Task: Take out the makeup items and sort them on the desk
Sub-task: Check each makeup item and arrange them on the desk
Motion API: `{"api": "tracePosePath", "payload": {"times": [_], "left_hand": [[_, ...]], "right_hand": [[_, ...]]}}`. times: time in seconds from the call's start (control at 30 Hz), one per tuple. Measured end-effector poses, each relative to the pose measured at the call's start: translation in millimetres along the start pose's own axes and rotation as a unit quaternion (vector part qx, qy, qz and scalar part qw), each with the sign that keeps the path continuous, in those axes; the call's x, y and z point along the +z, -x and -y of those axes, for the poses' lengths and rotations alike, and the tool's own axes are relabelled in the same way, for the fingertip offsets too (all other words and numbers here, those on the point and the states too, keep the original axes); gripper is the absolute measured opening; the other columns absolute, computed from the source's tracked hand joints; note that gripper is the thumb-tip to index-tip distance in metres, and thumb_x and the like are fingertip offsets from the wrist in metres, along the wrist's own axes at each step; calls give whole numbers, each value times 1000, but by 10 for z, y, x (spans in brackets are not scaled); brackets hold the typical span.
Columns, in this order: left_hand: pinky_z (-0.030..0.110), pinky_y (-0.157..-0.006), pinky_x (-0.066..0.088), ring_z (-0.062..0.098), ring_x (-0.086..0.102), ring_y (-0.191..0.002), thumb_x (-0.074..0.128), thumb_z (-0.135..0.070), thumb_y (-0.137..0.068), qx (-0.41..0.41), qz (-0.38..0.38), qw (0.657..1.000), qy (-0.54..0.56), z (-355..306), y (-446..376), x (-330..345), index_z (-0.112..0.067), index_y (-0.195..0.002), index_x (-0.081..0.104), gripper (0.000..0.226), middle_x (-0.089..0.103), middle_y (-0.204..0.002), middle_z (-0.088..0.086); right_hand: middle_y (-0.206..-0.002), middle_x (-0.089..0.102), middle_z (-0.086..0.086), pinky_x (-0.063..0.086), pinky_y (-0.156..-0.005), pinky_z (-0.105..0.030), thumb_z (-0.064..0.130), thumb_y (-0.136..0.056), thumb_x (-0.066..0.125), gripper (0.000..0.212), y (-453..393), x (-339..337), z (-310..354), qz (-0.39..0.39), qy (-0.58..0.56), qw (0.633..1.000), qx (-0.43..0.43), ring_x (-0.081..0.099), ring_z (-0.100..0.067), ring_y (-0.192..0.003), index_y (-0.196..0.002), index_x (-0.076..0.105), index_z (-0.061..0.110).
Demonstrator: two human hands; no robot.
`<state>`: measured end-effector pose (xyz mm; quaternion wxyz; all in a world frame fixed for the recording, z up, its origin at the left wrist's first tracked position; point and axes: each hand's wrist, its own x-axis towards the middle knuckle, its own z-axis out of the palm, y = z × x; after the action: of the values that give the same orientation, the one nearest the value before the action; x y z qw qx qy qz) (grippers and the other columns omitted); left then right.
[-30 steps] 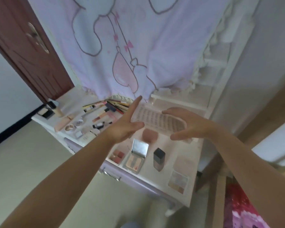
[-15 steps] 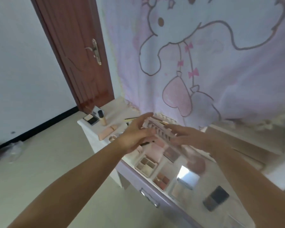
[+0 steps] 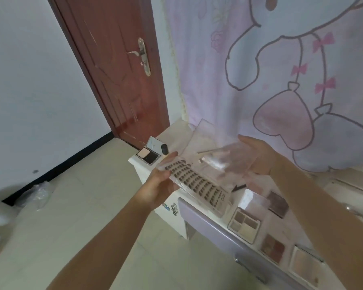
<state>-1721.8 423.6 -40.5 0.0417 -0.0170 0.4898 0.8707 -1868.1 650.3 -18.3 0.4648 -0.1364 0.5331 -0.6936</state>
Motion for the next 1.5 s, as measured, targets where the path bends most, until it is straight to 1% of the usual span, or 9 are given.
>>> {"api": "tracePosePath", "payload": {"times": [0.2, 0.37, 0.5, 0.63, 0.73, 1.0, 1.13, 1.27, 1.5], "left_hand": [[30, -65, 58, 17, 66, -79, 92, -28, -34, 21, 14, 999, 47, -153, -545, -441, -18, -100, 62, 73, 68, -88, 4], [33, -71, 53, 23, 62, -89, 69, -1, -44, -31, -14, 999, 4, -360, -1192, -847, -11, -125, 45, 84, 60, -104, 12], [39, -68, 44, 33, 48, -94, 75, -22, -65, -79, -41, 990, -113, -568, -1667, -1203, 0, -134, 36, 83, 48, -112, 21], [38, -89, 44, 27, 55, -99, 55, -20, -89, -133, -123, 965, -188, -654, -2117, -1557, 0, -119, 53, 36, 58, -111, 15], [41, -108, 36, 25, 53, -116, 54, -22, -91, -183, -151, 934, -266, -710, -2459, -1749, -10, -130, 51, 40, 60, -124, 9], [22, -74, 50, 19, 60, -82, 47, -6, -93, -262, -69, 904, -332, -781, -3380, -2236, 5, -117, 52, 27, 63, -95, 11], [35, -94, 43, 27, 58, -98, 49, -6, -92, -297, -30, 883, -363, -707, -3683, -2479, 2, -117, 55, 27, 61, -107, 17], [19, -70, 41, 14, 54, -79, 51, -7, -91, -351, -21, 848, -397, -587, -3829, -2653, -10, -86, 59, 10, 60, -89, 10], [22, -81, 41, 19, 53, -103, 53, -9, -91, -348, 6, 822, -450, -479, -3839, -2885, -4, -125, 52, 35, 59, -114, 4]], "right_hand": [[-65, 72, -5, 57, -55, -24, 27, -92, 44, 26, -683, -81, -177, -204, -93, 970, -95, 69, -18, -58, -88, 59, 6], [-60, 70, -3, 53, -52, -31, -2, -95, 35, 20, -1354, -164, -15, -262, -24, 963, -49, 63, -23, -54, -90, 51, 9], [-65, 68, -6, 54, -47, -28, 0, -96, 33, 21, -1813, -235, 233, -277, -27, 959, -42, 62, -23, -56, -88, 49, 11], [-82, 61, -11, 47, -59, -32, 4, -97, 35, 14, -2267, -329, 356, -309, -6, 950, -45, 58, -26, -69, -103, 47, 4], [-87, 62, -11, 48, -62, -31, 7, -97, 37, 15, -2591, -365, 362, -336, 3, 940, -51, 60, -24, -72, -108, 47, 6], [-100, 58, -13, 45, -92, -49, 3, -98, 31, 27, -3340, -452, 231, -407, 37, 911, -63, 61, -25, -80, -121, 44, 2], [-84, 59, -5, 49, -72, -43, 2, -98, 30, 29, -3629, -538, 19, -457, -11, 888, -39, 59, -17, -72, -124, 43, 0], [-78, 58, -3, 45, -62, -28, 5, -98, 32, 27, -3844, -619, -176, -486, -15, 874, 7, 58, -15, -69, -120, 46, 1], [-86, 66, -13, 36, -61, -25, 12, -96, 38, 26, -4002, -650, -481, -531, 182, 819, 122, 59, -25, -82, -109, 55, -2]]}}
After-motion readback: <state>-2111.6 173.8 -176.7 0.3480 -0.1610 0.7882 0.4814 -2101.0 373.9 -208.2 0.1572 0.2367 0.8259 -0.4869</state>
